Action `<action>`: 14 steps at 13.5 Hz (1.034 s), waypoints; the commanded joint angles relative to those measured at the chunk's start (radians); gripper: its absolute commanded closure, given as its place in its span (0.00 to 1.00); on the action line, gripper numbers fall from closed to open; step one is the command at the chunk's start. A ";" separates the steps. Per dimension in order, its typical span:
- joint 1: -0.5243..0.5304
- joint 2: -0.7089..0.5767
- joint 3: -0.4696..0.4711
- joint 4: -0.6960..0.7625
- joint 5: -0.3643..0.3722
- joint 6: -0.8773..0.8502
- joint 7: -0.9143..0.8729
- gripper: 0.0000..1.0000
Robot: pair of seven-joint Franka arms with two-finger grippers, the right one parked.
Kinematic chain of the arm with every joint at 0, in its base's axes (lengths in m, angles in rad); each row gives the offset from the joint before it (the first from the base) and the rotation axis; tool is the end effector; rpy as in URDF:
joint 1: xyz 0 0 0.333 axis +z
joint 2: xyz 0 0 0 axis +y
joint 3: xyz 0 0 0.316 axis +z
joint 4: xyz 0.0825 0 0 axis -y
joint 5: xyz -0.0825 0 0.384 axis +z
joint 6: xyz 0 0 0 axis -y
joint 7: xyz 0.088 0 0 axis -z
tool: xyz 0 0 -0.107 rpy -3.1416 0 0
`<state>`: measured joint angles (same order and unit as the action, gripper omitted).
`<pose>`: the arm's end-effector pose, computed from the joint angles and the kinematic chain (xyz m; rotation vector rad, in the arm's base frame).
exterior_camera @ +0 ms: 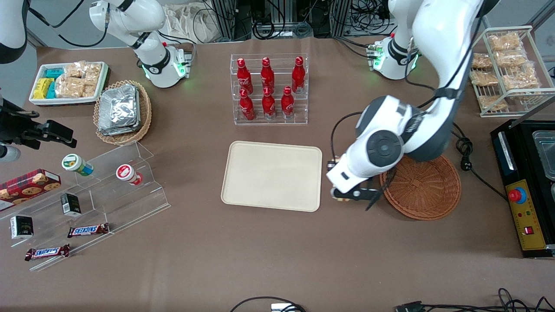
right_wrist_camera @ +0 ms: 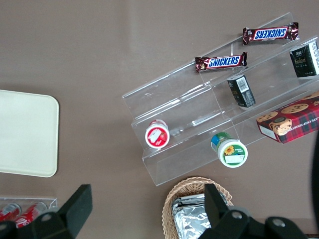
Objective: Place sandwich from basket to tray
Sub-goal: 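Lift the sandwich out of the basket and carry it toward the tray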
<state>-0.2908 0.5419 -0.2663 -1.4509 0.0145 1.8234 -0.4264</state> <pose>0.5982 -0.3357 0.3691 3.0838 -0.1685 -0.2974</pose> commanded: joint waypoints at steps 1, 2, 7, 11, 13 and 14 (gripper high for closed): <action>-0.054 0.078 0.009 0.049 0.042 0.027 -0.031 0.82; -0.060 0.098 0.007 0.049 0.050 0.045 -0.044 0.82; -0.119 0.180 0.010 0.046 0.059 0.141 -0.051 0.81; -0.155 0.230 0.010 0.044 0.100 0.208 -0.112 0.81; -0.160 0.247 0.010 0.041 0.131 0.229 -0.144 0.80; -0.160 0.247 0.010 0.040 0.133 0.235 -0.147 0.79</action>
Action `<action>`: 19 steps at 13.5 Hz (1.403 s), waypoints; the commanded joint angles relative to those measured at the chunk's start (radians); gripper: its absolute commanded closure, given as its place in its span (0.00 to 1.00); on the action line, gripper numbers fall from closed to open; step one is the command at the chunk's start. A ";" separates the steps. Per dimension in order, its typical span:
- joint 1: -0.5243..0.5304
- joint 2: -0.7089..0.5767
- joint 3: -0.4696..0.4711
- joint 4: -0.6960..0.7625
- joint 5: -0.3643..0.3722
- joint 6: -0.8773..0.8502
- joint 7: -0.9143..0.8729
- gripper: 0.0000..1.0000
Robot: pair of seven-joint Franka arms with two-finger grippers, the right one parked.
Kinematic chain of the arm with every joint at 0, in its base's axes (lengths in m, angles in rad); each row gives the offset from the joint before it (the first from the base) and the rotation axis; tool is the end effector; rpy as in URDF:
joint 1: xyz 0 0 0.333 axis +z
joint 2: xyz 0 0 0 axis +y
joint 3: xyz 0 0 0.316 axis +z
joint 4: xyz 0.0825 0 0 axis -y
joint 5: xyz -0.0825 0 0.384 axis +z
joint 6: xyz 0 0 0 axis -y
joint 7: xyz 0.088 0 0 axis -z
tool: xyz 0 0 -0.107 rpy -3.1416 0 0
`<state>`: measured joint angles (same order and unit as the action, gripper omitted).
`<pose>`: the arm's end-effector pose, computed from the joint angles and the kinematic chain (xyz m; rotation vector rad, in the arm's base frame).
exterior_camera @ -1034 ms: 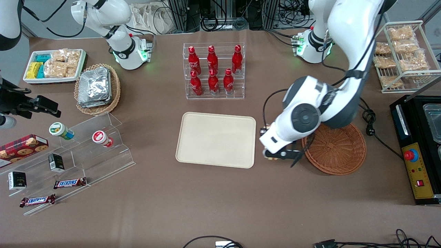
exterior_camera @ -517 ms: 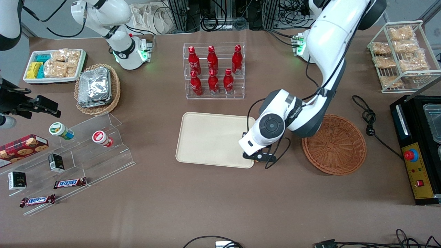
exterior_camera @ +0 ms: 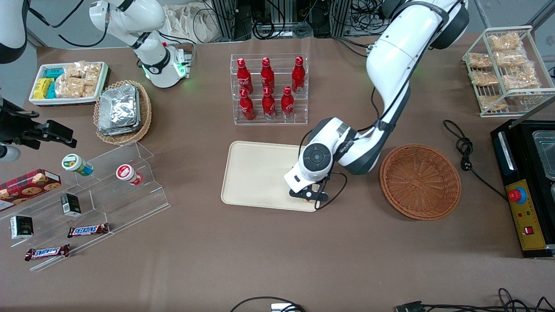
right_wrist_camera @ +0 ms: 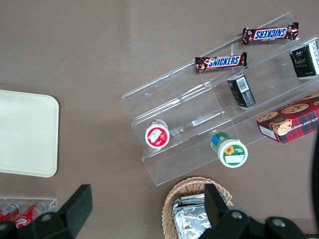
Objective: Place sandwich from basket to tray
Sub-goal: 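Lift the sandwich out of the basket and carry it toward the tray, then lower the sandwich onto the cream tray and open the left gripper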
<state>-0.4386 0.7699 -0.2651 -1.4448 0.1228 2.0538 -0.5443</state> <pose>0.5642 -0.4273 0.2316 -3.1111 0.2565 0.2456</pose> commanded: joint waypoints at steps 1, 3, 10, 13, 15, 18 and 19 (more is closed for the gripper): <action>-0.014 0.020 0.009 0.032 0.023 0.005 -0.034 0.79; -0.012 0.025 0.009 0.032 0.021 0.006 -0.074 0.78; -0.016 0.042 0.009 0.032 0.020 0.028 -0.114 0.78; -0.016 0.052 0.009 0.032 0.023 0.066 -0.112 0.00; -0.015 0.051 0.009 0.034 0.021 0.066 -0.114 0.00; -0.011 0.031 0.009 0.041 0.021 0.057 -0.112 0.00; -0.008 0.013 0.009 0.041 0.021 0.051 -0.114 0.00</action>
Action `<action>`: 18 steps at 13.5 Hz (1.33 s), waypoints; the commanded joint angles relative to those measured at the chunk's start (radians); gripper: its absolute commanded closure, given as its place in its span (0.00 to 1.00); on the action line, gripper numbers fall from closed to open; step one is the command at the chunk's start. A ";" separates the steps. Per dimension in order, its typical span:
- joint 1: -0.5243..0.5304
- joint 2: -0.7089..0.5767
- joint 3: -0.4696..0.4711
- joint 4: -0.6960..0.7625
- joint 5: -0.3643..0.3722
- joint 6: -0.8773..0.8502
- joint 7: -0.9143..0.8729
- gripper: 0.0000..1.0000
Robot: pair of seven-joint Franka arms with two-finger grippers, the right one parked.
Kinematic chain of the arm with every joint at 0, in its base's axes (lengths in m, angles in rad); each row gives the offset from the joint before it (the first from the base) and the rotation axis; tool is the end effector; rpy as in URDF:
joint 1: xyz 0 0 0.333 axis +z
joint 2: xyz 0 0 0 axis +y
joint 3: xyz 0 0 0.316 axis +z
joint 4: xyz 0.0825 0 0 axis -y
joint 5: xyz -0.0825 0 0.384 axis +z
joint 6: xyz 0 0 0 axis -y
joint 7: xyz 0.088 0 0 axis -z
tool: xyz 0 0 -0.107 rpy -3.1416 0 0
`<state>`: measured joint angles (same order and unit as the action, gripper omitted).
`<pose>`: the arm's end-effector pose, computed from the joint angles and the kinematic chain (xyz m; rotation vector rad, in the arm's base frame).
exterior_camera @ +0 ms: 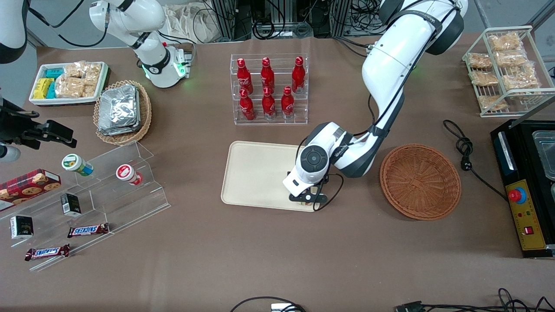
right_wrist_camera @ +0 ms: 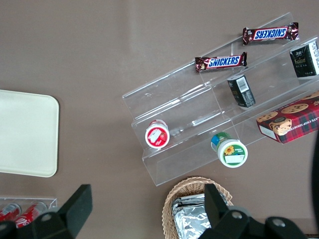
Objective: Place sandwich from basket to tray
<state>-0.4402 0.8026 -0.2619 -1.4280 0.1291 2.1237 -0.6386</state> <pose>0.5727 -0.4316 0.2209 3.1185 -0.1038 -0.1777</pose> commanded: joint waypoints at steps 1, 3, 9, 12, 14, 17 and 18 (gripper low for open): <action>-0.003 -0.040 0.006 0.024 0.012 -0.036 -0.020 0.00; 0.003 -0.100 0.006 0.026 0.015 -0.112 -0.012 0.00; 0.099 -0.363 0.007 0.023 0.012 -0.381 0.065 0.00; 0.207 -0.491 0.007 0.023 0.000 -0.493 0.216 0.00; 0.282 -0.537 0.006 0.024 -0.002 -0.525 0.305 0.00; 0.382 -0.598 0.007 0.021 -0.005 -0.614 0.437 0.00; 0.408 -0.612 0.007 0.015 -0.005 -0.622 0.466 0.00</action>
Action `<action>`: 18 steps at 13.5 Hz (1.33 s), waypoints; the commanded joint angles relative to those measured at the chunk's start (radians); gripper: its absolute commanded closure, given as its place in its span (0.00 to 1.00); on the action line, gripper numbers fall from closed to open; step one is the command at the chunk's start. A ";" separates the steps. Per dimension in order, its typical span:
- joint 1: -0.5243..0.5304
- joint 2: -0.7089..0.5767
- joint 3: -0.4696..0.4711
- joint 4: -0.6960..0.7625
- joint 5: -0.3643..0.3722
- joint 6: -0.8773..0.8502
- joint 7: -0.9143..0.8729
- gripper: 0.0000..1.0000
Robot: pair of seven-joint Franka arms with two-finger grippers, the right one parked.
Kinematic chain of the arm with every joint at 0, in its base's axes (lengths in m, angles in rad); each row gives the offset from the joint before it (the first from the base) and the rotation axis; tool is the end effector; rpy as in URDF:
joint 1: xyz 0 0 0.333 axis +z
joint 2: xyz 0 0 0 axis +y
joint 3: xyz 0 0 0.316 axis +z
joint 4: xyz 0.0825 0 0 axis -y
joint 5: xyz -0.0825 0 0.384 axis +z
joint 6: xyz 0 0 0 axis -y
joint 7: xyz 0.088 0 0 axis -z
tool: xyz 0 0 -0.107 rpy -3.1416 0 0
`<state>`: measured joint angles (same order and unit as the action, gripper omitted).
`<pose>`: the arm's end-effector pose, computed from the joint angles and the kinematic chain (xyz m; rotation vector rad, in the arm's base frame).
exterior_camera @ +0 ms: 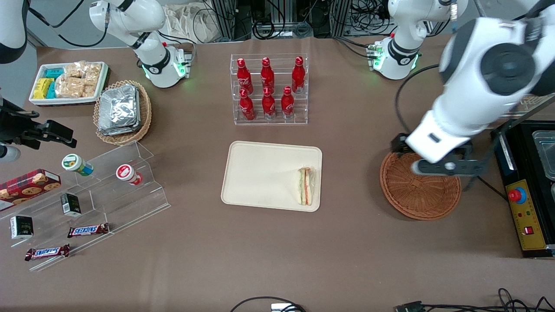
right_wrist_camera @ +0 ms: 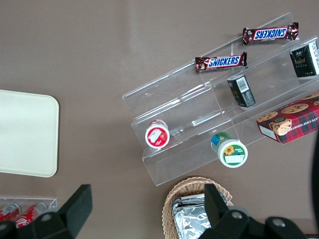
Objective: Place sandwich from basket to tray
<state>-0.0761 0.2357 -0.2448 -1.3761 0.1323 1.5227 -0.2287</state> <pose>0.5961 -0.1639 0.5772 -3.0424 0.1326 0.0897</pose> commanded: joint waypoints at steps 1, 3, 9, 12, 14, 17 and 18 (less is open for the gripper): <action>0.061 -0.055 -0.010 -0.041 -0.008 -0.022 0.089 0.00; 0.094 -0.067 -0.010 -0.049 -0.023 -0.021 0.111 0.00; 0.130 -0.095 -0.010 -0.095 -0.057 -0.027 0.114 0.00; 0.130 -0.107 -0.010 -0.118 -0.057 -0.029 0.115 0.00; 0.130 -0.114 -0.007 -0.121 -0.060 -0.041 0.120 0.00; 0.084 -0.127 0.085 -0.123 -0.062 -0.068 0.193 0.00; 0.035 -0.134 0.152 -0.130 -0.074 -0.069 0.219 0.00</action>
<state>0.0199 0.1443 -0.1905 -1.4666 0.0819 1.4607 -0.0676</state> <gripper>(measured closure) 0.000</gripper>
